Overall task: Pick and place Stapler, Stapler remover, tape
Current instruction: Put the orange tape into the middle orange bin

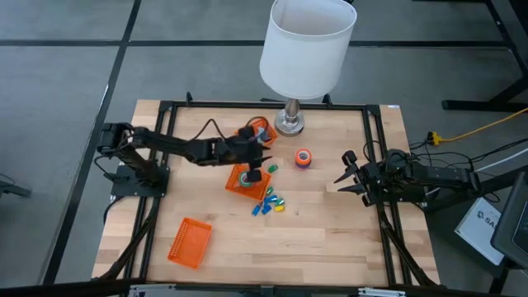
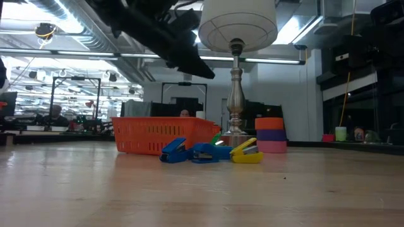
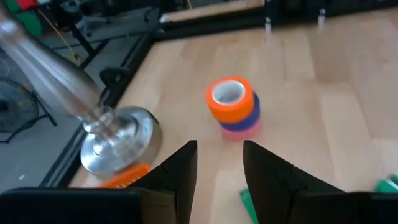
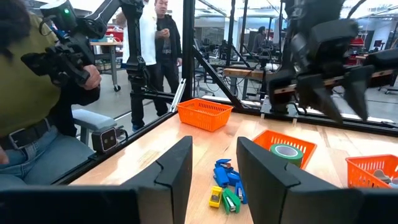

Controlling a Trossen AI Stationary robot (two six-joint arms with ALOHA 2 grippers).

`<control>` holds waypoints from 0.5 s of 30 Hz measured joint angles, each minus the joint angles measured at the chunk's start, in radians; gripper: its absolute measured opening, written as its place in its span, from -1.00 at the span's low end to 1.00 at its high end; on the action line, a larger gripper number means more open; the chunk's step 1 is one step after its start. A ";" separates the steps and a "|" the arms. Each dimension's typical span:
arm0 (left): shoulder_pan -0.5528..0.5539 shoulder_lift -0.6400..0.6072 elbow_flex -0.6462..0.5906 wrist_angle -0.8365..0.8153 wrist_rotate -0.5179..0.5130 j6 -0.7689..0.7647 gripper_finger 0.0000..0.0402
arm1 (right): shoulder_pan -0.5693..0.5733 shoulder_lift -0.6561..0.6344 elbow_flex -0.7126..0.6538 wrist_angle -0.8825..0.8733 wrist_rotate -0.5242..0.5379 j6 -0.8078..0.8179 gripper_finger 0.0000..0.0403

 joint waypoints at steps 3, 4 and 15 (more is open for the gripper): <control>0.022 0.000 0.000 0.047 0.035 0.015 -0.37 | 0.000 0.000 0.000 0.000 0.000 0.000 -0.36; 0.029 0.000 0.000 0.067 0.041 0.015 -0.37 | 0.000 0.000 0.000 0.000 0.000 0.000 -0.36; 0.048 0.000 0.000 0.197 0.064 0.066 -0.28 | 0.000 0.000 0.000 0.000 0.000 0.000 -0.36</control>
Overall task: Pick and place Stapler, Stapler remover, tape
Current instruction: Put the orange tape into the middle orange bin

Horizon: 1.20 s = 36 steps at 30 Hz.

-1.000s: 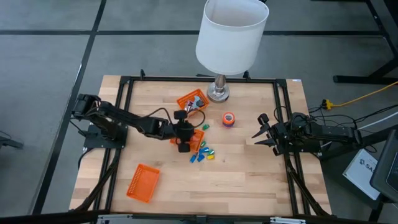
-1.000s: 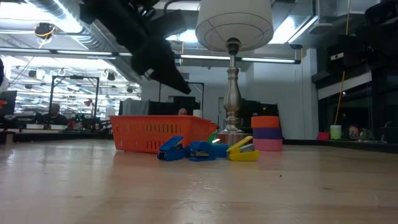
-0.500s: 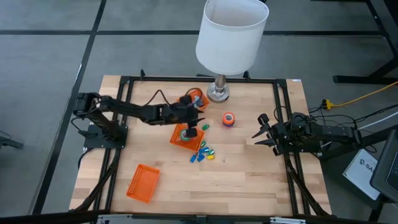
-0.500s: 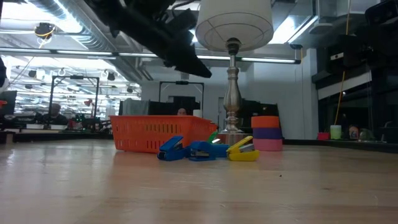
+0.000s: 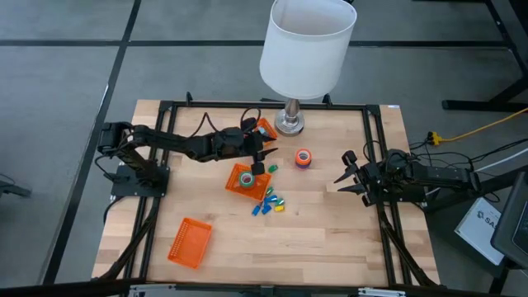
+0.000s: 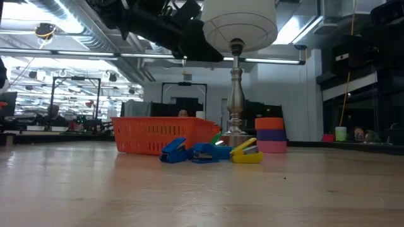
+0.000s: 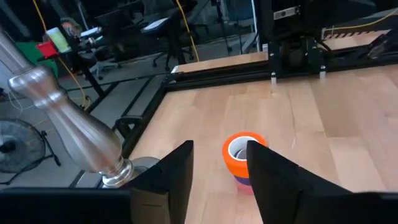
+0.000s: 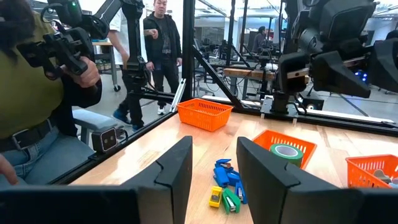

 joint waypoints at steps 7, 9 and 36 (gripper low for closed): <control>0.000 0.015 0.000 0.058 0.003 -0.015 -0.06 | 0.000 0.000 0.000 0.000 0.000 0.000 -0.36; 0.000 0.033 0.000 0.103 0.006 -0.017 -0.01 | 0.000 0.000 0.000 0.000 0.000 0.000 -0.36; 0.000 0.509 0.504 -0.226 0.155 -0.029 -0.02 | 0.000 0.000 0.000 0.000 0.000 0.000 -0.36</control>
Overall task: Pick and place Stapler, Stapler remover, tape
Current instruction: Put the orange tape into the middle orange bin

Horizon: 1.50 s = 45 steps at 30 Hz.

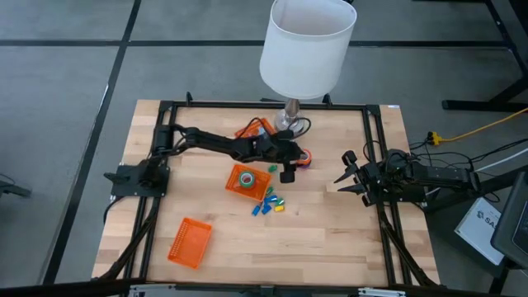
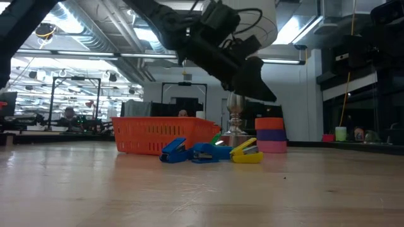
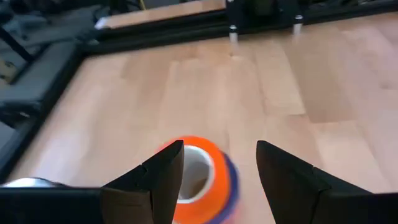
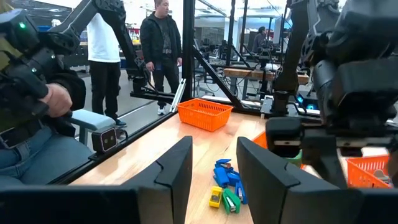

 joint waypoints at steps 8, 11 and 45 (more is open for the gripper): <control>0.001 0.016 0.000 0.008 0.079 -0.045 -0.02 | 0.000 0.000 0.000 0.000 0.000 0.000 -0.36; -0.001 0.016 0.000 0.007 0.091 -0.044 -0.02 | 0.000 0.000 0.000 0.000 0.000 0.000 -0.36; 0.027 0.016 0.176 -0.281 0.056 -0.042 -0.02 | 0.000 0.000 0.000 0.000 0.000 0.000 -0.36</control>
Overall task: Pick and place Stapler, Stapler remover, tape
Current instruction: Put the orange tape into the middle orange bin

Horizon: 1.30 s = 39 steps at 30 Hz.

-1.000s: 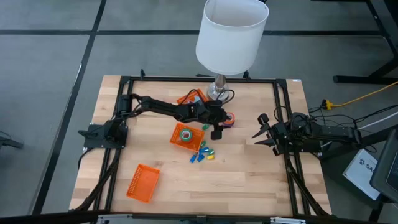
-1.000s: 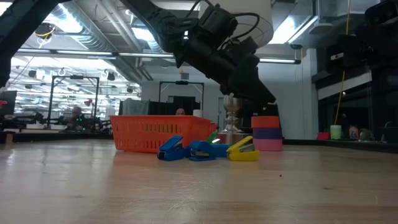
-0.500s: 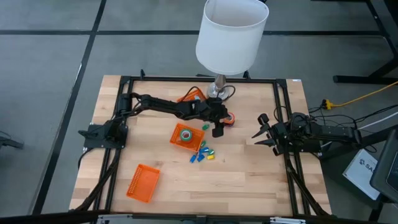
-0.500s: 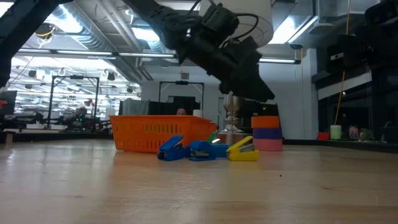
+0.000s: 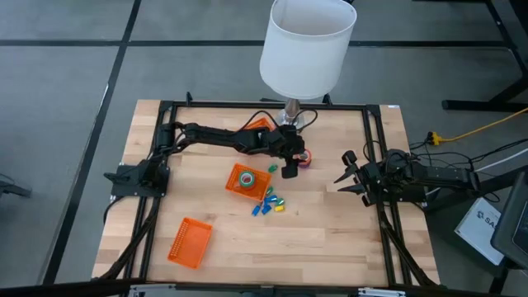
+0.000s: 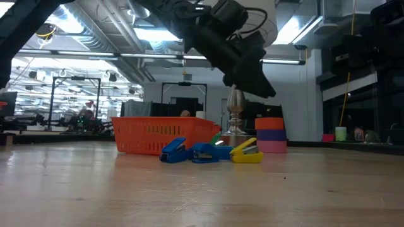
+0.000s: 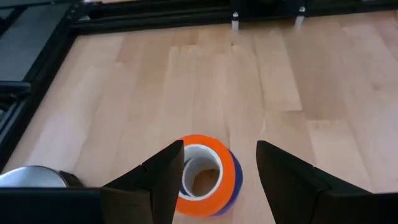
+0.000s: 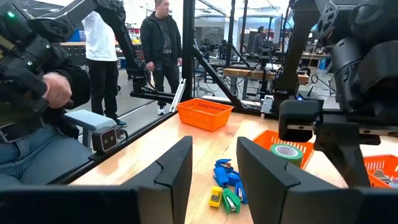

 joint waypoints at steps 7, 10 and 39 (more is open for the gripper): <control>-0.012 0.042 0.000 0.012 0.000 0.008 -0.05 | 0.000 0.000 0.000 0.000 0.000 0.000 -0.36; -0.019 0.063 0.000 0.022 0.000 0.037 -0.06 | 0.000 0.000 0.000 0.000 0.000 0.000 -0.36; 0.000 0.080 -0.001 0.019 -0.004 0.036 -0.08 | 0.000 0.000 0.000 0.000 0.000 0.000 -0.36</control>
